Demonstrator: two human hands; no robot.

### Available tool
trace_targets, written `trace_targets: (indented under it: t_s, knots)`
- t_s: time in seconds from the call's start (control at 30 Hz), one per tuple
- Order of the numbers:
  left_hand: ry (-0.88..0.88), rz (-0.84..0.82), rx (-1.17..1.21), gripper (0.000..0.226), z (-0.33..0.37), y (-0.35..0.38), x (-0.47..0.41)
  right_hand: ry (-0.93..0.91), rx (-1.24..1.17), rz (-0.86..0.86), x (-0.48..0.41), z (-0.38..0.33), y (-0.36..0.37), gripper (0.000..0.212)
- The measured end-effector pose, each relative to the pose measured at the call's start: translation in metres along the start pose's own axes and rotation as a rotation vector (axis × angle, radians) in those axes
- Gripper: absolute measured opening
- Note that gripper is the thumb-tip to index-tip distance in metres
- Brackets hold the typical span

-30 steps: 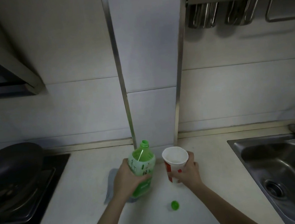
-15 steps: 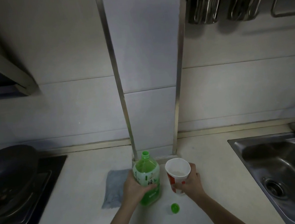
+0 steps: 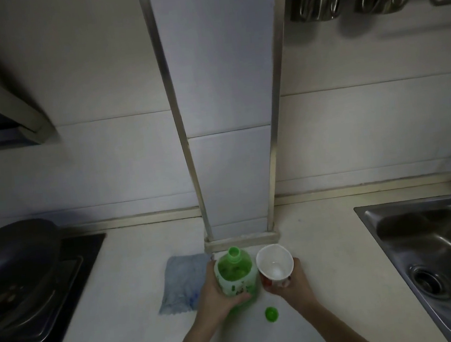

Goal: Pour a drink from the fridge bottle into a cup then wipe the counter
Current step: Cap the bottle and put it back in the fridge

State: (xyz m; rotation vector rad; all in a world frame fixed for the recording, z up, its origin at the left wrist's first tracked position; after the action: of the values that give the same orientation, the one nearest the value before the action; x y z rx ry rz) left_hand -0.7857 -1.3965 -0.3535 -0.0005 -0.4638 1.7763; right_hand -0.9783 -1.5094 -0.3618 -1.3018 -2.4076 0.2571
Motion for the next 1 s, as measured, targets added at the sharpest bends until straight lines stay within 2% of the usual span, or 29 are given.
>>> trace_targets:
  t_s: [0.2,0.4,0.6,0.8,0.9,0.97,1.0]
  knots:
    - [0.011,-0.008,-0.046,0.114,0.005,-0.003,0.004,0.212,0.266,0.003,0.019,0.023,0.000,0.074]
    - [0.092,0.091,-0.239,0.108,0.034,-0.002,0.017,0.189,0.369,-0.041,0.034,0.033,0.008,0.035]
    - [0.074,0.143,-0.293,0.090,0.036,-0.005,0.017,0.180,0.568,-0.116,0.050,0.035,0.045,0.043]
    - [0.071,0.159,-0.342,0.094,0.045,-0.013,0.024,0.109,0.770,-0.023,0.065,0.030,0.055,0.030]
    - [0.080,0.156,-0.331,0.089,0.043,-0.016,0.033,-0.029,0.580,0.051,0.072,0.012,0.050,0.036]
    - [0.100,0.150,-0.325,0.087,0.040,-0.016,0.038,-0.173,0.468,0.044,0.075,-0.014,0.047,0.043]
    - [0.105,0.147,-0.327,0.086,0.040,-0.015,0.040,-0.250,0.446,0.035,0.077,-0.032,0.046,0.040]
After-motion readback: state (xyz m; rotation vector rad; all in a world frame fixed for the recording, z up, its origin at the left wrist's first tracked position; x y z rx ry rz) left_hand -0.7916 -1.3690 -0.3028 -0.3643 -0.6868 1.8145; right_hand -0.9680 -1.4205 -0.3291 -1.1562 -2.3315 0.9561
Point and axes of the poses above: each hand's wrist, its own x-axis away from the middle knuckle, its own y-axis out of the palm, z = x × y, the point moved 8 cm from there along -x, towards the middle knuckle, and after that the axes turned 15 degrees about -z, right-handed, at the moved point
